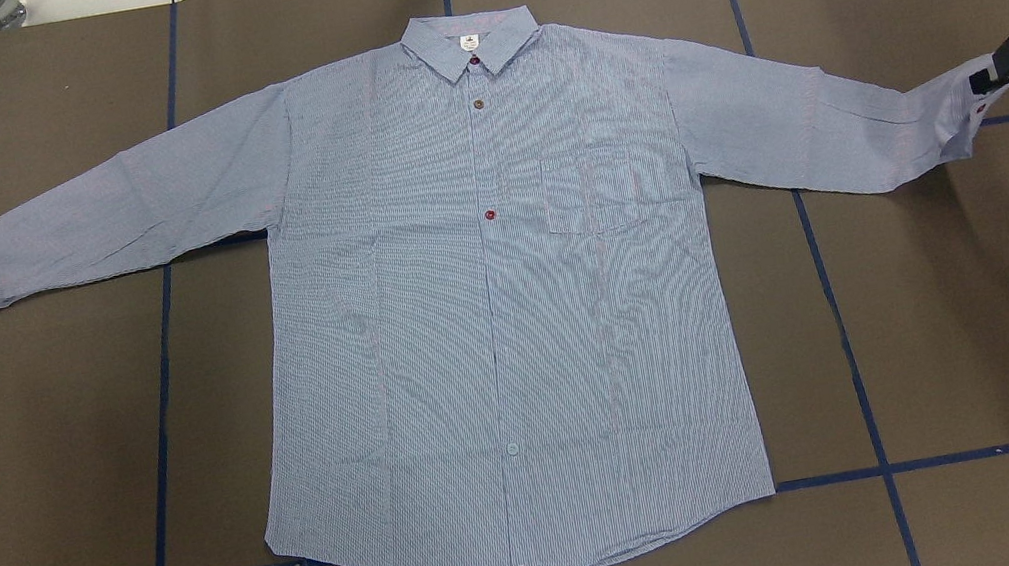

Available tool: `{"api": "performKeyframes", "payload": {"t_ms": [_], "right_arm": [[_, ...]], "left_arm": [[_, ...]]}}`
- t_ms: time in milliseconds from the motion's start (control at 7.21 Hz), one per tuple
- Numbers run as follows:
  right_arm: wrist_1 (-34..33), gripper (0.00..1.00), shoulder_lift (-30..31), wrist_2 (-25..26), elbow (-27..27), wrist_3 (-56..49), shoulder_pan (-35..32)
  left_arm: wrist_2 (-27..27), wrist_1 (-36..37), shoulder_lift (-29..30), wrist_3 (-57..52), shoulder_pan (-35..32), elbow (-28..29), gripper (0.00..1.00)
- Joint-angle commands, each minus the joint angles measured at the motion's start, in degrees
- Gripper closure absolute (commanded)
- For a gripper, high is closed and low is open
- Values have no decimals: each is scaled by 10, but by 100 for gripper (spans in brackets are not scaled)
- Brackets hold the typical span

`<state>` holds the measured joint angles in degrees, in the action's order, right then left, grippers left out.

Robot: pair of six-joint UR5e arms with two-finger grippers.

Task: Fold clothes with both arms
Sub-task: 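Lift the cuff with the right gripper and carry it toward the collar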

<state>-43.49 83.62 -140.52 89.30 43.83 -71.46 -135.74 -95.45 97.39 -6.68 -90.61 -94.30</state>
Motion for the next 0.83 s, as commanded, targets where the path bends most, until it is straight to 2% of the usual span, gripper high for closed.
{"api": "performKeyframes", "payload": {"t_ms": [0,277,416,693], "right_arm": [[1,100,-96,-21,11,2,-2],[-89,100,-243,-18,2,82,43],[-111,100,-303,-10,-24,83,67],[-111,100,-400,27,-107,83,111]], "left_arm": [[0,1,0,0,0,0,0],[0,1,0,0,0,1,0],[0,1,0,0,0,1,0],[0,1,-3,0,-1,0,0]]}}
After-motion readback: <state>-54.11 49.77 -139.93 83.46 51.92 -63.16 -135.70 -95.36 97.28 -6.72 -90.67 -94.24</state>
